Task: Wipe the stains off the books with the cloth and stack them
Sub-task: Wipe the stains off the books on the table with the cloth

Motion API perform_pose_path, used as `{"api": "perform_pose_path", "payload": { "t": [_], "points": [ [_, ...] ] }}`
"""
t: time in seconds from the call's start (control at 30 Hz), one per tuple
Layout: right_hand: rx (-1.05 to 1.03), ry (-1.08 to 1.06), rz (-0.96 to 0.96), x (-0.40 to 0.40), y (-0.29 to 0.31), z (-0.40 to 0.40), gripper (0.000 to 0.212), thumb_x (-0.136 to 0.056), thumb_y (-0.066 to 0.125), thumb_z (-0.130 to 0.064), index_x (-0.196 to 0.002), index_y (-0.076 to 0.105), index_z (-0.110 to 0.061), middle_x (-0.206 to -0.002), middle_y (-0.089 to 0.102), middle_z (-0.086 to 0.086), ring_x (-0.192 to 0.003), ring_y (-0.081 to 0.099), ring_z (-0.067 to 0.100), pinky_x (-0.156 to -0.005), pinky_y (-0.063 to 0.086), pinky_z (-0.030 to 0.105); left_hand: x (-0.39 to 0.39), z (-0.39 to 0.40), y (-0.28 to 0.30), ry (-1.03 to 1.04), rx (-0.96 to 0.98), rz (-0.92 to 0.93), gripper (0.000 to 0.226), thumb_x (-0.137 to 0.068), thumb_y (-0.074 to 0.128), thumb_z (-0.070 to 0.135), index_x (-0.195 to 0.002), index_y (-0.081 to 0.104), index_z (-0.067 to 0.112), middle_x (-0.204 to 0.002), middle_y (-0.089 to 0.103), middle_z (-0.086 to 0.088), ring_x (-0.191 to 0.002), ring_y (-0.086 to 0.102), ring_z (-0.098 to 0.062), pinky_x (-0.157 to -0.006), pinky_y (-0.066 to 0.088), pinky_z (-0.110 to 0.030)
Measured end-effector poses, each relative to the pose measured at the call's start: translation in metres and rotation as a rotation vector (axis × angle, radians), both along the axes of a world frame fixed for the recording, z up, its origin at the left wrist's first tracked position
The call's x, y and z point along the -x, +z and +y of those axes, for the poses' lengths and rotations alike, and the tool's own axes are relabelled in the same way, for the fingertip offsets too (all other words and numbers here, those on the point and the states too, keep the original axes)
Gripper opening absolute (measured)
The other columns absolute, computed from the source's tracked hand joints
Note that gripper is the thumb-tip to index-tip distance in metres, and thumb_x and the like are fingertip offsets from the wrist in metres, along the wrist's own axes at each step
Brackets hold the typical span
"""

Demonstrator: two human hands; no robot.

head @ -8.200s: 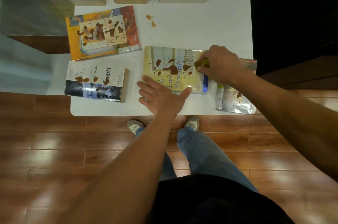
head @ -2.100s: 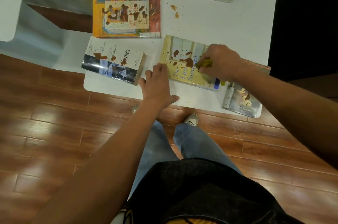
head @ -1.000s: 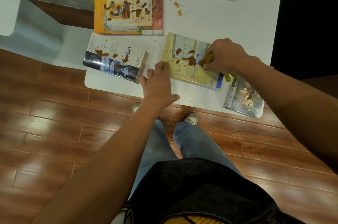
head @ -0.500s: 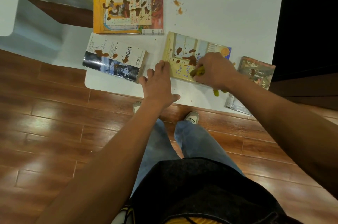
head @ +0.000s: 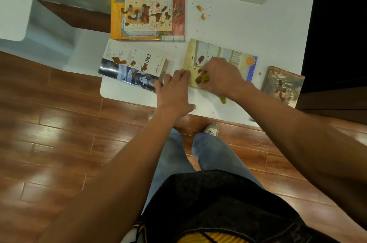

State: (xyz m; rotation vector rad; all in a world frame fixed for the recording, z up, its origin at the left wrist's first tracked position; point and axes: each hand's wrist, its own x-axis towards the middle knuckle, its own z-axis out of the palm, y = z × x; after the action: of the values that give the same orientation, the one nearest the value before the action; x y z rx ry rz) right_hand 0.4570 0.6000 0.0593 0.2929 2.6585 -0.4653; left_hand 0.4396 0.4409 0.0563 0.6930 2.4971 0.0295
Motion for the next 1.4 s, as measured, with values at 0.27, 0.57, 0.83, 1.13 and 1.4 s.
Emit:
{"api": "perform_pose_path", "payload": {
  "t": [0.27, 0.57, 0.83, 1.13, 1.4],
  "points": [
    [-0.038, -0.001, -0.117, -0.018, 0.006, 0.029, 0.028, -0.085, 0.072, -0.038, -0.102, 0.074, -0.016, -0.098, 0.063, 0.004, -0.085, 0.063, 0.023, -0.069, 0.058, 0.038, 0.002, -0.001, -0.004, -0.046, 0.010, 0.004, 0.105, -0.078, 0.079, 0.049, -0.158, 0.014, 0.025, -0.159, 0.024, 0.004, -0.141, 0.030, -0.031, -0.109, 0.029, -0.051],
    [0.006, -0.075, -0.069, -0.017, 0.002, 0.022, 0.028, -0.084, 0.074, -0.037, -0.102, 0.074, -0.015, -0.097, 0.059, 0.002, -0.084, 0.059, 0.020, -0.063, 0.050, 0.032, 0.014, -0.012, -0.003, 0.204, -0.282, -0.193, 0.094, -0.082, 0.077, 0.042, -0.157, 0.021, 0.038, -0.154, 0.041, 0.006, -0.148, 0.023, -0.025, -0.113, 0.021, -0.051],
    [-0.014, -0.144, -0.058, 0.005, 0.000, -0.003, 0.029, -0.085, 0.072, -0.034, -0.105, 0.069, -0.013, -0.095, 0.063, 0.002, -0.078, 0.062, 0.020, -0.066, 0.058, 0.035, 0.018, -0.013, -0.008, 0.333, -0.387, -0.233, 0.091, -0.078, 0.081, 0.037, -0.150, 0.027, 0.025, -0.150, 0.047, 0.014, -0.142, 0.036, -0.020, -0.112, 0.022, -0.049],
    [0.003, -0.273, -0.164, -0.039, 0.011, 0.051, 0.029, -0.081, 0.077, -0.036, -0.101, 0.073, -0.015, -0.090, 0.063, 0.000, -0.074, 0.062, 0.019, -0.063, 0.054, 0.032, 0.012, -0.017, -0.012, 0.233, -0.361, -0.227, 0.086, -0.077, 0.078, 0.044, -0.146, 0.029, 0.026, -0.140, 0.049, 0.004, -0.131, 0.041, -0.023, -0.111, 0.026, -0.048],
    [0.043, -0.158, -0.025, 0.006, 0.002, -0.019, 0.022, -0.086, 0.070, -0.032, -0.095, 0.067, -0.012, -0.092, 0.060, 0.004, -0.081, 0.061, 0.023, -0.066, 0.055, 0.036, 0.018, -0.022, -0.015, 0.264, -0.370, -0.258, 0.085, -0.074, 0.082, 0.039, -0.142, 0.032, 0.030, -0.139, 0.052, 0.011, -0.128, 0.048, -0.019, -0.098, 0.024, -0.042]
  ]
}}
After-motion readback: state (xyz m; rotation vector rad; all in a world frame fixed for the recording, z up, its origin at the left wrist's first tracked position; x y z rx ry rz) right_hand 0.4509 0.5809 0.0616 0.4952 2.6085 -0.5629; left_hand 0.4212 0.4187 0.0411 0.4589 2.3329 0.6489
